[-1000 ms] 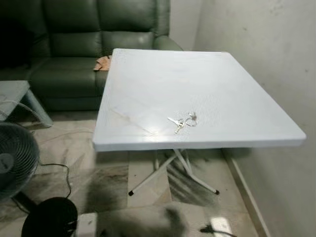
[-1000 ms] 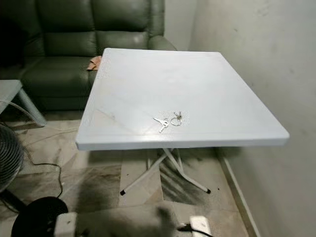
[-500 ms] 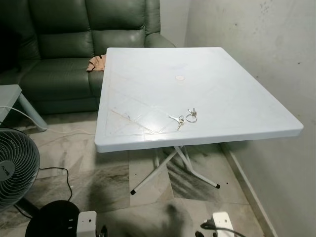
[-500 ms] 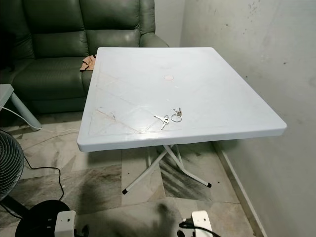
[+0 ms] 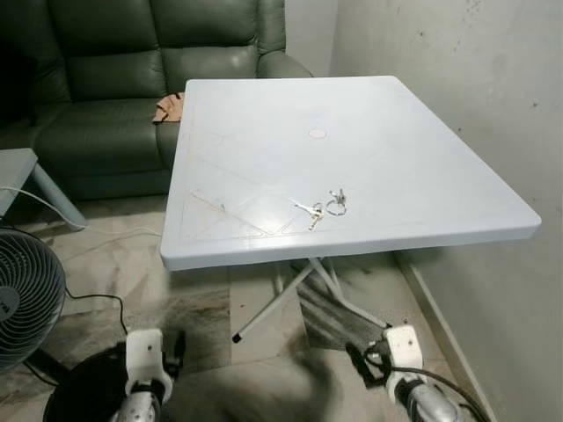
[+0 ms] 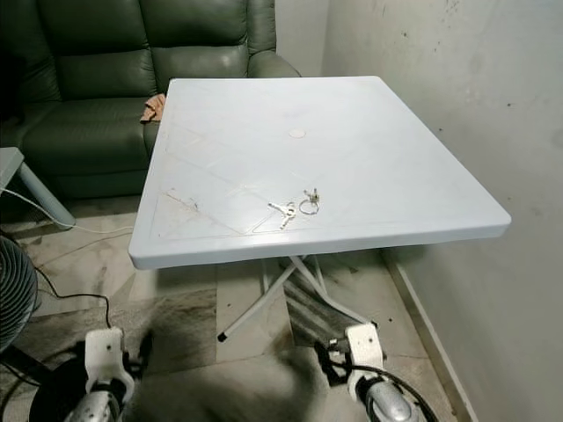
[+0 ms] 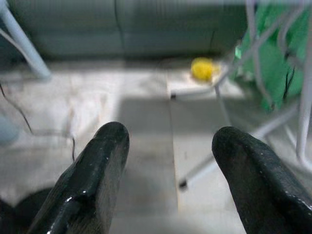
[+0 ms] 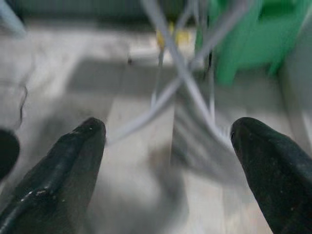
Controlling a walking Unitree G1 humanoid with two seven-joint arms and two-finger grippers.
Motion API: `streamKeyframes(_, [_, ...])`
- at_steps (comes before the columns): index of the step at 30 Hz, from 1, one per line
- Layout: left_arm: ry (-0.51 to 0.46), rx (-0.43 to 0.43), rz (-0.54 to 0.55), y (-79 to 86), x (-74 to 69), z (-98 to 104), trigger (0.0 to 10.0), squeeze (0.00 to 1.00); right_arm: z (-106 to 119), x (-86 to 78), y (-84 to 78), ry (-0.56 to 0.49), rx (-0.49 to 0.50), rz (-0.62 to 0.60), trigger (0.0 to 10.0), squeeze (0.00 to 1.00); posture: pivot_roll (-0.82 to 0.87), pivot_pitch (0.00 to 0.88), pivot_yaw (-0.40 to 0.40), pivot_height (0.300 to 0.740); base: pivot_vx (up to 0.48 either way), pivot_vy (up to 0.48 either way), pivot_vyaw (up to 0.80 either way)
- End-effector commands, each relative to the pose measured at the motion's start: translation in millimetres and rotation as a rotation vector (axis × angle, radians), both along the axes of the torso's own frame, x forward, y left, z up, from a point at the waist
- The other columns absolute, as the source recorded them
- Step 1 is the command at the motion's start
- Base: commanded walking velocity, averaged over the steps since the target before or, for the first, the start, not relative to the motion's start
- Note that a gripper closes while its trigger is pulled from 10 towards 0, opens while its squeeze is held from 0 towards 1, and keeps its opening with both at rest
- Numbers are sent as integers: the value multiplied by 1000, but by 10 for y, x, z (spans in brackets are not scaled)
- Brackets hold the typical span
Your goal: Hang keys on a hook
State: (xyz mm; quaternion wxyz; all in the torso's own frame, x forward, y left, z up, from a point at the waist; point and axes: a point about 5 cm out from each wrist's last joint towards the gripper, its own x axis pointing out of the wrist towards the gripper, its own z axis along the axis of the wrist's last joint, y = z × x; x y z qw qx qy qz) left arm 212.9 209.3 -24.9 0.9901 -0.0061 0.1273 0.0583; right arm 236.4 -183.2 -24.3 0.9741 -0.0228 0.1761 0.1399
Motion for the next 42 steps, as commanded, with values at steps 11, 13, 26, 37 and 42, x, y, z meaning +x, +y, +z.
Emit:
streamKeyframes(11, [-265, 7, -1, -86, 33, 502, 10000, 0, 475, 198, 251, -302, 123, 48, 10000, 0, -83, 36, 4, 740, 0, 0, 0])
streamKeyframes(13, [-271, 6, -1, -89, 34, 520, 10000, 0, 489, 201, 258, -309, 126, 49, 10000, 0, -83, 36, 4, 740, 0, 0, 0])
streamKeyframes(26, [-455, -82, 36, -147, 151, 1300, 10000, 0, 1088, 375, 422, -449, 153, 39, 10000, 0, -84, 39, 9, 740, 0, 0, 0])
streamKeyframes(37, [-371, -106, 24, -171, 80, 1294, 10000, 0, 1139, 299, 489, -410, 133, 57, 10000, 0, -83, 32, -1, 740, 0, 0, 0])
streamKeyframes(42, [-353, -81, 14, -180, 96, 1294, 10000, 0, 1194, 327, 486, -412, 119, 75, 10000, 0, -80, 28, -9, 740, 0, 0, 0])
